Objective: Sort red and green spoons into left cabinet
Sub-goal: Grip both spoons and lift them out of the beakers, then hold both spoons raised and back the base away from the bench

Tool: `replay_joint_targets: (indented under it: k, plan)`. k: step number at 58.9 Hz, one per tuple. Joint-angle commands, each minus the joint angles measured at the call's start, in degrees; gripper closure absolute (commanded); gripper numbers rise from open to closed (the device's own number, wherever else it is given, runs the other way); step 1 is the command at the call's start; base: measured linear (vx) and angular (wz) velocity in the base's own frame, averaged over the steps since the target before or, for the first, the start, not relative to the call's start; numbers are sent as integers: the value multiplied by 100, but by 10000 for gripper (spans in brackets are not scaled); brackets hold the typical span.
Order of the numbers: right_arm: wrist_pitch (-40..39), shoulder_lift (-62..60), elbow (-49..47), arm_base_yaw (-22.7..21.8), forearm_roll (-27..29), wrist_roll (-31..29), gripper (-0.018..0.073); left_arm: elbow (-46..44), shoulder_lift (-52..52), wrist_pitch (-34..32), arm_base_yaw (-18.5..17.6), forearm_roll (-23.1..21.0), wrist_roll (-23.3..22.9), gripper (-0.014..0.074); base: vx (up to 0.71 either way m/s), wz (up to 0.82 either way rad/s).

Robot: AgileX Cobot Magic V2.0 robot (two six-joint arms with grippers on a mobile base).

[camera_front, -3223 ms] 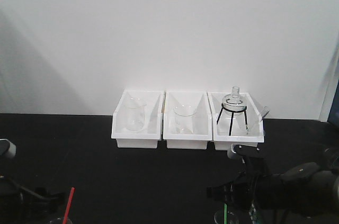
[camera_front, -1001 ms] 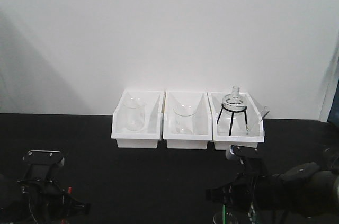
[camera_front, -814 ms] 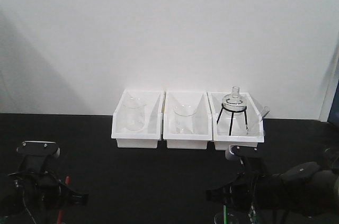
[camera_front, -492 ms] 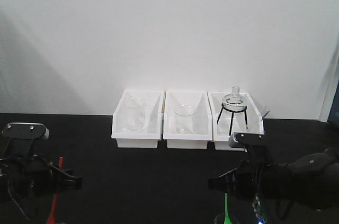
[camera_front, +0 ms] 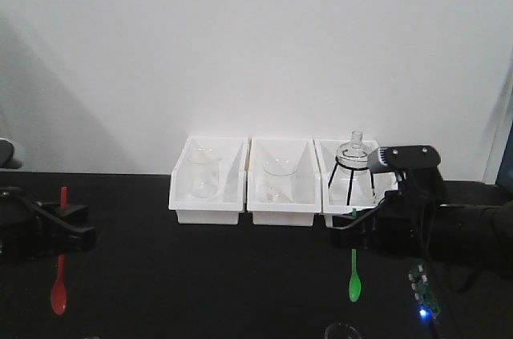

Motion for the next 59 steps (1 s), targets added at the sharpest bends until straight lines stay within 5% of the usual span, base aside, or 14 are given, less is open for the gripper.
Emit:
replay_joint_targets:
  k: [1, 11, 38, 59]
  plan:
    - [-112, -671, -33, -14, -160, -44, 564, -167, -576, -107, -26, 44, 12, 596, 0, 0]
    - [-567, -1708, 601, -14, -349, -44, 564, 87, -1395, 73, -26, 358, -37, 596, 0, 0]
    - [-1320, -4987, 2792, -14, -435, -72, 564, 2296, -4261, 194, -26, 361, -46, 596, 0, 0]
    - [-1581, -5955, 3621, -14, -420, -149, 564, 2669, -4711, 154, -26, 361, -35, 596, 0, 0]
